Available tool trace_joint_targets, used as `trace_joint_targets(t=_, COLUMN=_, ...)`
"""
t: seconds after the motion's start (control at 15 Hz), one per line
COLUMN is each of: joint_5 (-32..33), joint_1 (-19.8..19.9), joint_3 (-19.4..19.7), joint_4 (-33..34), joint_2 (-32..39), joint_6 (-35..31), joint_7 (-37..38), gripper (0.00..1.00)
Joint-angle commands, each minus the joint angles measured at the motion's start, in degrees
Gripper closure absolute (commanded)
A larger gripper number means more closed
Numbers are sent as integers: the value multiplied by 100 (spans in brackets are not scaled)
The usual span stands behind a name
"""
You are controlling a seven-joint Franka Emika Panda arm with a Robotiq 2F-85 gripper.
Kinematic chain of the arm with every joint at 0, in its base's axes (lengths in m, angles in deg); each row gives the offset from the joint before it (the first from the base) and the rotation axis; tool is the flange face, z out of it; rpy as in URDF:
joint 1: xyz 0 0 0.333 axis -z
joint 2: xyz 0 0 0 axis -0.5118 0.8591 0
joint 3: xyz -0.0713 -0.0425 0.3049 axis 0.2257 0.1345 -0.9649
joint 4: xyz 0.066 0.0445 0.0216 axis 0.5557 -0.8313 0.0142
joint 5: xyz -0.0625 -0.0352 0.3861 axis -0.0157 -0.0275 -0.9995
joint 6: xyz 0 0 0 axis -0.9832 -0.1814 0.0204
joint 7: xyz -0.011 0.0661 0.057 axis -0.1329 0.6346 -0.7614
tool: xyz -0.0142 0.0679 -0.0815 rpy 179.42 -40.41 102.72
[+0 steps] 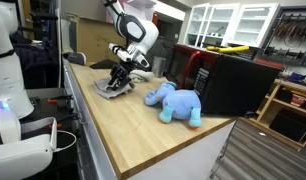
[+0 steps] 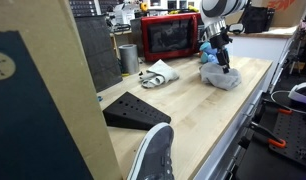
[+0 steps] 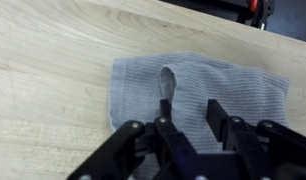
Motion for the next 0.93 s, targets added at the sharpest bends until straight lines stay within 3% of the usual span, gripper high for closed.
trace_joint_targets(t=0.0, joint_5=-46, joint_1=133, joint_3=8, joint_4=407, joint_2=54, joint_6=503, joint_7=-247, gripper=88)
trace_joint_targets(t=0.2, joint_5=-1, joint_1=181, joint_3=-1, joint_4=525, joint_2=-98, joint_6=755, joint_7=-421, gripper=100)
trace_joint_targets(t=0.53, joint_5=28, joint_1=31, joint_3=-134, joint_4=194, joint_2=-538, joint_6=952, joint_7=-603, gripper=99)
trace_joint_targets(t=0.87, joint_5=-118, joint_1=-316, joint_3=-390, joint_4=-549, joint_2=-1376, joint_6=647, joint_7=-601, gripper=99)
